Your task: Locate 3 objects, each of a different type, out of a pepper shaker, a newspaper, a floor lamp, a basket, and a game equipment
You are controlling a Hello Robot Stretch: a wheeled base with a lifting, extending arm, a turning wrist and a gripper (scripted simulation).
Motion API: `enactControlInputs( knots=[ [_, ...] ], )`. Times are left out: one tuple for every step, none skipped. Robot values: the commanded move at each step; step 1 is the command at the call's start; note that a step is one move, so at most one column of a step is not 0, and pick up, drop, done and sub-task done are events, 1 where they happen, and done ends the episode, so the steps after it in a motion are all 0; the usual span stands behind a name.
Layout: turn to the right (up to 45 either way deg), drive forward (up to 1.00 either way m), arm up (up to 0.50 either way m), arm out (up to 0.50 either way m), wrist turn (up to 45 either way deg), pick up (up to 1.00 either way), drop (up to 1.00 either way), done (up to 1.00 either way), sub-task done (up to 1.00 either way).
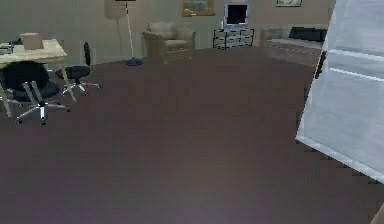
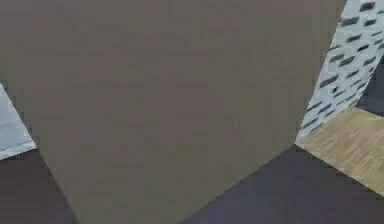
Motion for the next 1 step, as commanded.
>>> enactControlInputs(
  knots=[
    [0.0, 0.85, 0.0, 0.0, 0.0, 0.0, 0.0, 0.0, 0.0]
  ],
)
